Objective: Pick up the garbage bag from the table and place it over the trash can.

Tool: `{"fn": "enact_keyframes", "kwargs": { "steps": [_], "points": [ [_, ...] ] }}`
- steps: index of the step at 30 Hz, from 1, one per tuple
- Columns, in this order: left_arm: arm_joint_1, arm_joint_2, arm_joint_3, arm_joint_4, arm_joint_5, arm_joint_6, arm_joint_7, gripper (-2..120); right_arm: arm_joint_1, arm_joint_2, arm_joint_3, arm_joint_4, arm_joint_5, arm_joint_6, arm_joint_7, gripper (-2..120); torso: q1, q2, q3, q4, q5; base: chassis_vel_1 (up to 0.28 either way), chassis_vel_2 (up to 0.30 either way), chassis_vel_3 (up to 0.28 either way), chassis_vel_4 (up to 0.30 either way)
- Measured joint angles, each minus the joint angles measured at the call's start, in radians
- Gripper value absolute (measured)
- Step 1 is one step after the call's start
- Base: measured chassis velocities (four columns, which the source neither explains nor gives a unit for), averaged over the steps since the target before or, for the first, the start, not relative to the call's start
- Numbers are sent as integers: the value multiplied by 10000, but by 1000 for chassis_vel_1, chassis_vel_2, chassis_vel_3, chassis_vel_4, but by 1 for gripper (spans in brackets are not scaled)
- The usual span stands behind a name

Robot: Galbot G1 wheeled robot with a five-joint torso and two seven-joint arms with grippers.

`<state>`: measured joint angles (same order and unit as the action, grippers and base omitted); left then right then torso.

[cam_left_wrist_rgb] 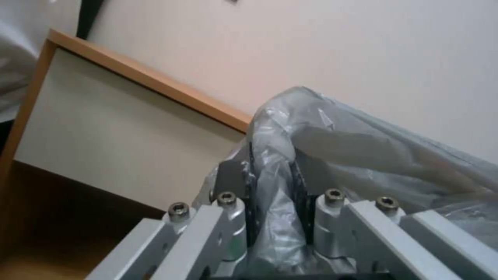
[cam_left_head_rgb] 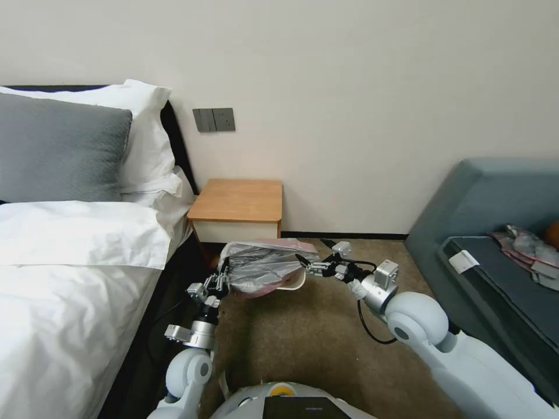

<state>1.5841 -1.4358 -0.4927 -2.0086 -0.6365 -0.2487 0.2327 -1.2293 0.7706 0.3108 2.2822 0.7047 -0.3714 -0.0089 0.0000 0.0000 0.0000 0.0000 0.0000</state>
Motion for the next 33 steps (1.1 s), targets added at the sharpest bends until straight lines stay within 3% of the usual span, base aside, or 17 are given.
{"fn": "enact_keyframes", "kwargs": {
  "steps": [14, 19, 33],
  "points": [
    [152, 86, 180, 36, 145, -111, 356, 11, 228, 101, 135, -680, -203, 178, 55, 100, 0, 0, 0, -1, 0, 0, 0, 0, 0],
    [249, 110, 159, 58, 124, -386, 902, 11, 416, 110, 176, -962, -271, 248, 56, 100, 0, 0, 0, -1, 0, 0, 0, 0, 0],
    [58, 122, -87, -78, -1229, -631, 1497, 11, 151, 58, 591, -1350, -639, 430, -123, 100, 0, 0, 1, 0, 0, 0, 0, 0, 0]
  ]
}}
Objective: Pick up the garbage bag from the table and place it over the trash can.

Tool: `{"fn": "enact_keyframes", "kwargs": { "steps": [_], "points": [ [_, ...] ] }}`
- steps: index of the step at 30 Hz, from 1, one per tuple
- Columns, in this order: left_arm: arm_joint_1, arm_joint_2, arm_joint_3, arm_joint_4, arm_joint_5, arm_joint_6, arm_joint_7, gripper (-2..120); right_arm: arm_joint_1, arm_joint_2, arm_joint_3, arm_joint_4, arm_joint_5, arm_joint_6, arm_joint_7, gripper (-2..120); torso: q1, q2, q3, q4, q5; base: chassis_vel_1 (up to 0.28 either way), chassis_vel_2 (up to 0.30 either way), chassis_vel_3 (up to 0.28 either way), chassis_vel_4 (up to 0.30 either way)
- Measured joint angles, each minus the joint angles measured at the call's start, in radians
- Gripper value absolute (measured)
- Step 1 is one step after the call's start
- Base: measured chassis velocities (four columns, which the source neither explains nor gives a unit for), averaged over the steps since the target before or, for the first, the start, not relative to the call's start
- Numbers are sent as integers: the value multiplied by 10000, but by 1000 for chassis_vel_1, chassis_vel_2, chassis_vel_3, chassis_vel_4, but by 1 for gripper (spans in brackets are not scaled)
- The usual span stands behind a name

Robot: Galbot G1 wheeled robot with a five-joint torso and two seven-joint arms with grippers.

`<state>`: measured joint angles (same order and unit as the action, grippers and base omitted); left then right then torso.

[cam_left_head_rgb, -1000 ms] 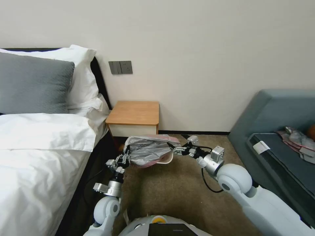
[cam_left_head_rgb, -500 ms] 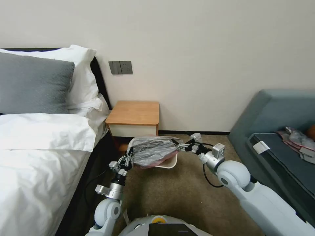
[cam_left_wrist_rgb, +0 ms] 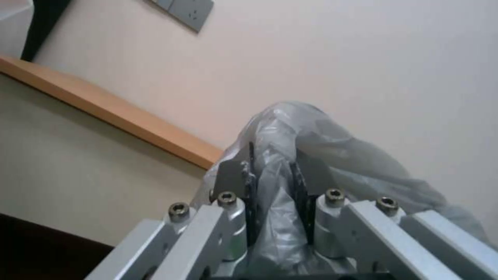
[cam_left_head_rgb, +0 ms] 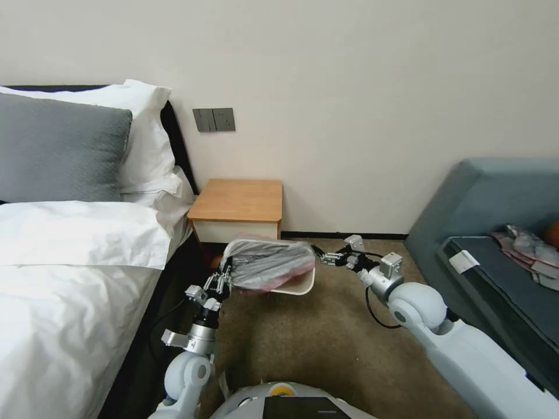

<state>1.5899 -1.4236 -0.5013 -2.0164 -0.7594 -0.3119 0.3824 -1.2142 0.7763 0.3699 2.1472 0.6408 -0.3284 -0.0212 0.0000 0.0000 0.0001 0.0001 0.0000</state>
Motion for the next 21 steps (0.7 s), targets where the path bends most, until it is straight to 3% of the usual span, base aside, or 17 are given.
{"fn": "enact_keyframes", "kwargs": {
  "steps": [12, 16, 17, 21],
  "points": [
    [-244, -133, -215, -9, -228, 480, -1149, 11, -1015, 736, 1192, 1574, -334, 85, -137, 100, 0, 0, 0, 3, -1, 0, 0, 0, 0],
    [-293, -237, -194, 57, 220, 506, -1664, 11, -1900, 1649, 920, 3295, 874, 186, 1156, 100, 0, 1, -1, -3, -2, 0, 0, 0, 0],
    [-293, -237, -194, 57, 220, 506, -1664, 11, -1900, 1649, 920, 3295, 874, 186, 1156, 100, 0, 1, -1, -3, -2, 0, 0, 0, 0],
    [-273, -369, 43, 163, 638, 223, -1735, 11, -2473, 2573, -420, 3600, 3157, 262, 2932, 100, 0, 0, -1, -2, 1, 0, 0, 0, 0]
  ]
}}
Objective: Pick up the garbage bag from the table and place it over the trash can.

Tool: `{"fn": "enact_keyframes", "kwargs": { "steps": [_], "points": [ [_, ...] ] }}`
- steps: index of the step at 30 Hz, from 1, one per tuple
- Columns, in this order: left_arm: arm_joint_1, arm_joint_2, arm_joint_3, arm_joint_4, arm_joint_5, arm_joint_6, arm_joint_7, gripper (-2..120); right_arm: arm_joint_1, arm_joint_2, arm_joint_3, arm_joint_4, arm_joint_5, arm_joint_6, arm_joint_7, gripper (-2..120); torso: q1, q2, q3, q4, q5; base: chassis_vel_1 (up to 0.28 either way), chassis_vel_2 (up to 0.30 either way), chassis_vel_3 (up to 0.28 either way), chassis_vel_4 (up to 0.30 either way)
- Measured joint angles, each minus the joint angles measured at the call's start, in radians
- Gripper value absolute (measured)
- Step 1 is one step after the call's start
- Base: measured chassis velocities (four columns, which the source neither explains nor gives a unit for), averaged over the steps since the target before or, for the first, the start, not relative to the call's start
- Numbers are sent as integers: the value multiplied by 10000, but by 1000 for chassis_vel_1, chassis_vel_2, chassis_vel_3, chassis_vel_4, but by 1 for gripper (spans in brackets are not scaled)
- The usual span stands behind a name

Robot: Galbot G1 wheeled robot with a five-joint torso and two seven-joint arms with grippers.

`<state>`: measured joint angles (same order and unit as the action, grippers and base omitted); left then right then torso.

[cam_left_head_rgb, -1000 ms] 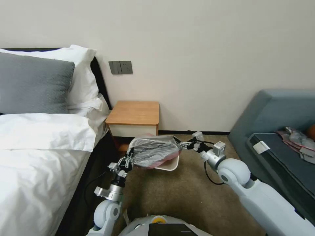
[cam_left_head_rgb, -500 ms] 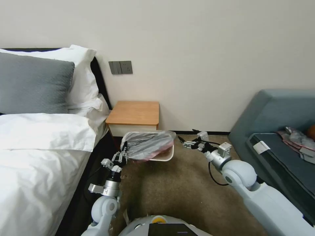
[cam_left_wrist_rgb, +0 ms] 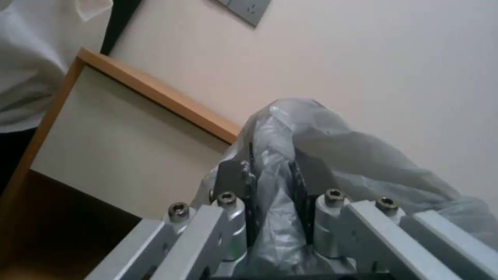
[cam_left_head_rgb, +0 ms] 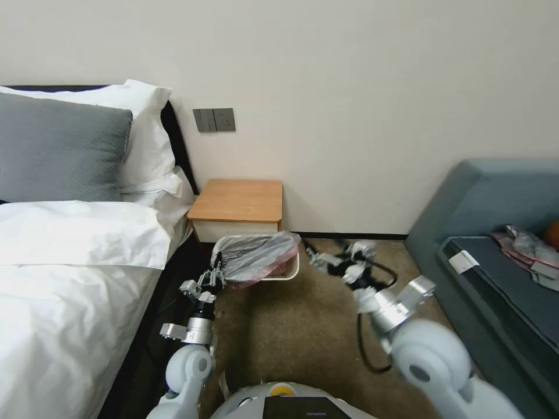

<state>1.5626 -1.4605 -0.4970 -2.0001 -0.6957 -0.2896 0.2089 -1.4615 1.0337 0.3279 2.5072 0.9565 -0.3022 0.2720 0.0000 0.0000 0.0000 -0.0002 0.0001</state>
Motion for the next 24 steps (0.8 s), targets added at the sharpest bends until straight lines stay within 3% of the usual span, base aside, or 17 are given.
{"fn": "enact_keyframes", "kwargs": {
  "steps": [7, 14, 24],
  "points": [
    [-133, -161, 173, 124, 247, -320, 0, 11, 122, 889, -982, -3, 758, -6, 279, 100, 0, 0, 0, 2, -3, 0, 0, 0, 0],
    [-198, -374, 223, 196, 479, -454, 90, 11, 384, 2231, -2445, -68, -34, -223, 346, 100, 0, 0, 0, 2, -3, 0, 0, 0, 0],
    [-172, -464, 170, 275, 539, -693, 240, 11, 599, 3008, -2644, -383, -437, -854, 1590, 100, 0, 0, 0, 1, -2, 0, 0, 0, 0]
  ]
}}
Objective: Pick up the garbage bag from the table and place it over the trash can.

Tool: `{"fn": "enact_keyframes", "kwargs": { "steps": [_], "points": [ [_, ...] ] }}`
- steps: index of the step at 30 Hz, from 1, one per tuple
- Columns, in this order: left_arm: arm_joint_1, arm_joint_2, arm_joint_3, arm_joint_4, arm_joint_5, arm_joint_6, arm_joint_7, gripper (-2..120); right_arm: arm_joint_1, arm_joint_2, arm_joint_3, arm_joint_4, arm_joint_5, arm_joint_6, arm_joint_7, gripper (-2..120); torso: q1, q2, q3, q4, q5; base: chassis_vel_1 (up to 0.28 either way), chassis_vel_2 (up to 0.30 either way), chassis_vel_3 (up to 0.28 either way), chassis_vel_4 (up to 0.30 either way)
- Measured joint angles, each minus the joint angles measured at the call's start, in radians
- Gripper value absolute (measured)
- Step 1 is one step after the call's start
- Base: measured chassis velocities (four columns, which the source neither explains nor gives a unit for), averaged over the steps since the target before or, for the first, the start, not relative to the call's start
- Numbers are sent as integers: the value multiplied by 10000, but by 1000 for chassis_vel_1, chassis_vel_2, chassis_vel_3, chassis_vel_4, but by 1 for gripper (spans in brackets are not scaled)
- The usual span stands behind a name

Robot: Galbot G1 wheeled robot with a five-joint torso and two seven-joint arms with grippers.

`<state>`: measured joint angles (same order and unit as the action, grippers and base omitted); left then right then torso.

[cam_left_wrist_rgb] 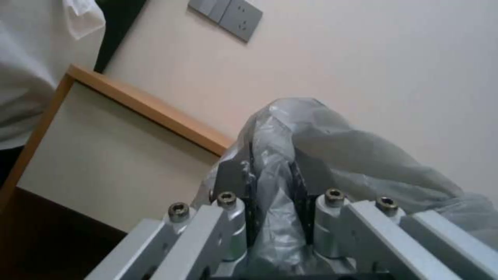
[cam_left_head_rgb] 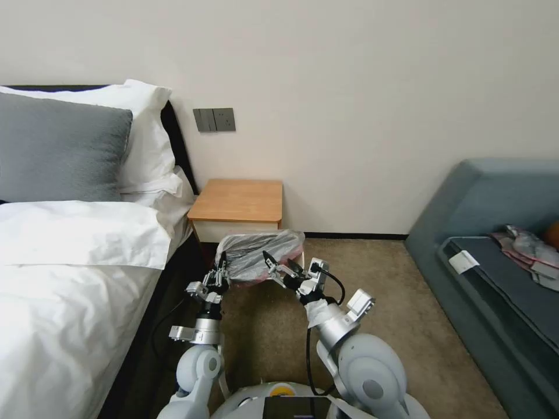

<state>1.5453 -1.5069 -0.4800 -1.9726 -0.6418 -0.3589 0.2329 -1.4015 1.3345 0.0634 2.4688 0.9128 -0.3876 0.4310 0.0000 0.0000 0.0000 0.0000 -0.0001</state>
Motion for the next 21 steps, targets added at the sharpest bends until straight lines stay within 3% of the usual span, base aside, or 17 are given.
{"fn": "enact_keyframes", "kwargs": {
  "steps": [11, 21],
  "points": [
    [-5, -97, 121, 32, 98, -183, 252, 11, 274, 751, 9, -506, -201, -665, 860, 100, 0, 0, 1, 0, 1, 0, 0, 0, 0],
    [26, -109, 92, 34, 185, -305, 272, 11, 281, 805, 78, -535, -406, -988, 1254, 100, 0, 0, 0, 0, 1, 0, 0, 0, 0]
  ]
}}
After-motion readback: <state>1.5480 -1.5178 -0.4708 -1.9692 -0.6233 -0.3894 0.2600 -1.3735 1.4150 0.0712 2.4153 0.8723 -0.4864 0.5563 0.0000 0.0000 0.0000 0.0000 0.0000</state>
